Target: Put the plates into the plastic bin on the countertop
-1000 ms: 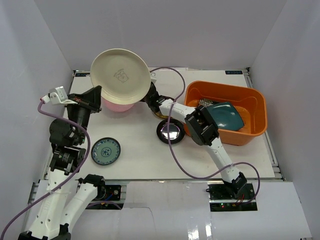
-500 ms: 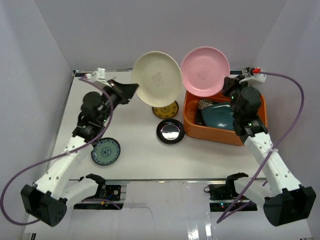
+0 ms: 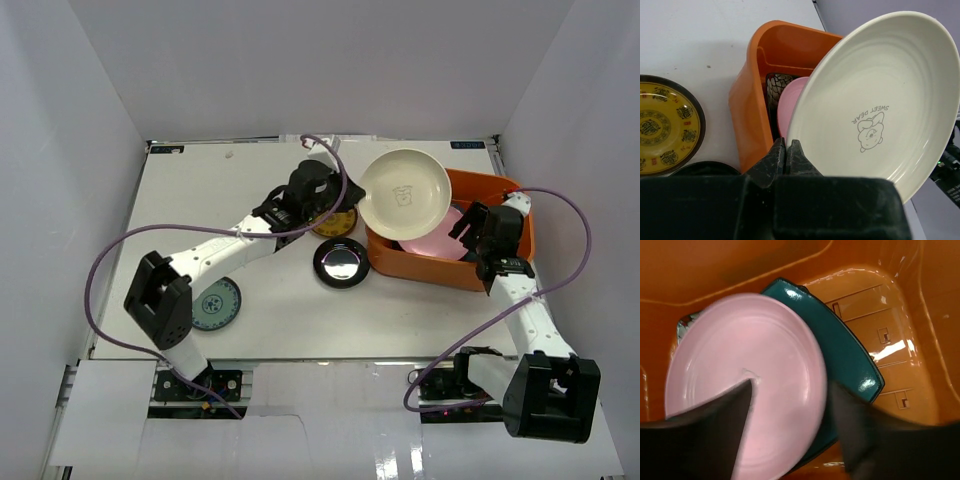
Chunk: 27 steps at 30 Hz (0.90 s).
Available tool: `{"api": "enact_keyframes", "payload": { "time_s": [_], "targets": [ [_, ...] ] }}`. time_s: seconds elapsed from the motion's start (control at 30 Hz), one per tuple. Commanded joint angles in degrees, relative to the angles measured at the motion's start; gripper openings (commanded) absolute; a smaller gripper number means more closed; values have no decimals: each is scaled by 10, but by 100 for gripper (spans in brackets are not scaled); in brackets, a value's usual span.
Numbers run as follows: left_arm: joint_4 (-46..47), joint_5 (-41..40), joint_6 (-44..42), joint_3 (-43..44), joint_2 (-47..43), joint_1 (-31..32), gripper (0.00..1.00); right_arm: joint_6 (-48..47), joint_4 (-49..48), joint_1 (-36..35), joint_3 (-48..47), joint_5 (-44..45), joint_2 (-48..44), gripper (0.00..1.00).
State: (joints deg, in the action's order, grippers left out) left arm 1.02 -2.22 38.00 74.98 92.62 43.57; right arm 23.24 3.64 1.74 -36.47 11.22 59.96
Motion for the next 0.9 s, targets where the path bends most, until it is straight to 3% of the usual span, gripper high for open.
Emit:
{"api": "enact_keyframes", "payload": {
  "time_s": [0.0,0.07,0.13,0.23,0.27,0.33,0.4,0.5,0.53,0.63,0.7,0.77,0.87],
  "targets": [
    [-27,-29,-24,71,25,20,0,8,-37,19,-12,-13,-21,79],
    [-51,-31,-35,96,49,28,0,13,-10,35,-36,-18,-37,90],
    [-79,-36,-45,143,87,40,0,12,15,47,-57,-7,-70,90],
    [-131,-38,-72,221,144,55,0,16,36,57,-95,-9,-119,79],
    [-143,-35,-75,239,171,57,0,18,41,57,-115,-16,-141,69],
    [-164,-16,-76,278,195,61,0,22,57,57,-129,-37,-163,57],
    [-179,-9,-77,305,228,63,2,25,62,57,-140,-48,-192,55],
    [-189,0,-75,331,244,64,34,24,67,56,-147,-114,-211,56],
    [-187,-3,-72,332,242,64,56,22,75,56,-156,-171,-211,58],
    [-184,-15,-81,331,209,64,82,9,82,55,-156,-282,-208,58],
    [-163,-43,-89,296,171,64,86,8,82,36,-148,-344,-209,58],
    [-146,-71,-98,257,98,61,88,9,83,7,-135,-355,-217,58],
    [-127,-109,-99,144,-25,51,88,20,75,-90,-105,-335,-234,58]
  ]
}}
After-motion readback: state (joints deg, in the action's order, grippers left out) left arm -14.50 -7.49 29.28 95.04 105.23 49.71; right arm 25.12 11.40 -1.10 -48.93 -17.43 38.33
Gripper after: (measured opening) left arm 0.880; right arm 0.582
